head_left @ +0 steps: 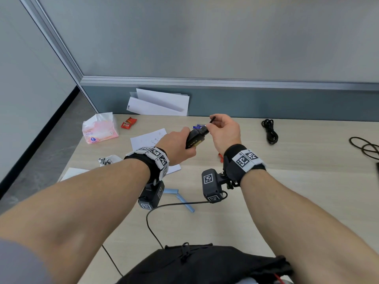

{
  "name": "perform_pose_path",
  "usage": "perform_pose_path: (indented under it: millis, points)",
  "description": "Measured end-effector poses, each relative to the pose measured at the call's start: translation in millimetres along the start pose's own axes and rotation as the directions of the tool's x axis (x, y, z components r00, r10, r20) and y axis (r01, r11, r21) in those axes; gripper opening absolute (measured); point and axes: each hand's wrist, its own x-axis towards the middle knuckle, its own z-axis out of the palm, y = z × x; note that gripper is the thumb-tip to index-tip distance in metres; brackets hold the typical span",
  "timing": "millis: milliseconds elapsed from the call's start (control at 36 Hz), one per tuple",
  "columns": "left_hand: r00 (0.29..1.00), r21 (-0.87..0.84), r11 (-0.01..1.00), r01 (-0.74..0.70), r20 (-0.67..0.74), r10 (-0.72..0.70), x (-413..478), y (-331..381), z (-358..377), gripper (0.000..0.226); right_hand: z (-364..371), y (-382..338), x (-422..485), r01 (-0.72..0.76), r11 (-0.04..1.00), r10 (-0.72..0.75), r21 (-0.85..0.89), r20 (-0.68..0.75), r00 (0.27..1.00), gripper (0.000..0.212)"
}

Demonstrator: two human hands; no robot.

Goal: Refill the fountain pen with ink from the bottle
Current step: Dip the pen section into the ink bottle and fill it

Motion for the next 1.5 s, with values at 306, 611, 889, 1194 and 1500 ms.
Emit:
perform_pose_path:
  millis: [306,611,889,1194,1500]
  points:
    - [1.000,0.009,1.000,-0.006,0.016,0.006,0,0,-1,0.032,-3,0,-2,0.038,0.998,-0.037,-0.059,0.022,0.999,0.015]
    - [1.000,0.003,1.000,-0.016,0.015,0.016,0,2,0,0.031,2,11,1,0.056,0.995,-0.059,-0.077,-0.036,0.998,0.018]
    - [1.000,-0.005,1.000,-0.011,0.027,0.012,0,4,-1,0.032,1,12,1,0.122,0.980,-0.127,-0.156,-0.026,0.992,0.017]
    - [0.999,-0.003,1.000,-0.010,0.035,0.010,0,5,1,0.032,-1,16,3,0.166,0.956,-0.176,-0.242,-0.018,0.984,0.017]
    - [0.998,-0.023,1.000,-0.006,0.063,0.007,3,6,11,0.032,-3,25,5,0.160,0.947,-0.177,-0.277,-0.037,0.983,0.022]
